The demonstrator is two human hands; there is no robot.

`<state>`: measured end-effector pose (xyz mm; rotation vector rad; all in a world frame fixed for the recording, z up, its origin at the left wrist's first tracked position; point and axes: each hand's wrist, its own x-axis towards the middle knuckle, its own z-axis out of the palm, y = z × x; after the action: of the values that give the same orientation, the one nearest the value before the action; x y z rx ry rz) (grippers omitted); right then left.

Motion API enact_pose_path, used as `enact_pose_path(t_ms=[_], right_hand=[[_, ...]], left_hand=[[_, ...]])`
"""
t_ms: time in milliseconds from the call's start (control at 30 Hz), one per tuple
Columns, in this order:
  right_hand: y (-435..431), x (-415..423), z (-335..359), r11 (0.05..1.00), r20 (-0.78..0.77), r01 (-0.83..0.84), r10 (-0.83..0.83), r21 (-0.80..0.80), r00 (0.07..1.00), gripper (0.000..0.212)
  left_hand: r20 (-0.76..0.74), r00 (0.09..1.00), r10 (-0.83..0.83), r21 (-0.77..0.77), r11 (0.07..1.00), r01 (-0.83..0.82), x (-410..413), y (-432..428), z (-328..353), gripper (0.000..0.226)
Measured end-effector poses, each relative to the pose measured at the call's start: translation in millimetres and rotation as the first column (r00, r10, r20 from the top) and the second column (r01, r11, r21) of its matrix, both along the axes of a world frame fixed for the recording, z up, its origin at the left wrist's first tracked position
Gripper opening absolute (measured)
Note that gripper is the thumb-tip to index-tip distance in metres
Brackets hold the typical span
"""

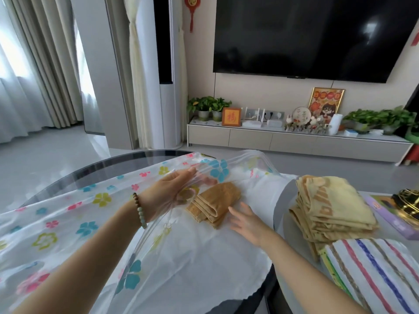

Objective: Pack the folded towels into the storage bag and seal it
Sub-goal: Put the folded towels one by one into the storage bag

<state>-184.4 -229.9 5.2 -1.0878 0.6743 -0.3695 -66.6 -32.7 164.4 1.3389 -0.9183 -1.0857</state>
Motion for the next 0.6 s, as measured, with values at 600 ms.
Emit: enact_pose_path(t_ms=[600], right_hand=[[-33, -314, 98, 0.845, -0.605, -0.084, -0.305, -0.528, 0.735, 0.096]], left_hand=[[0.513, 0.858, 0.027, 0.033, 0.998, -0.051, -79, -46, -65, 0.020]])
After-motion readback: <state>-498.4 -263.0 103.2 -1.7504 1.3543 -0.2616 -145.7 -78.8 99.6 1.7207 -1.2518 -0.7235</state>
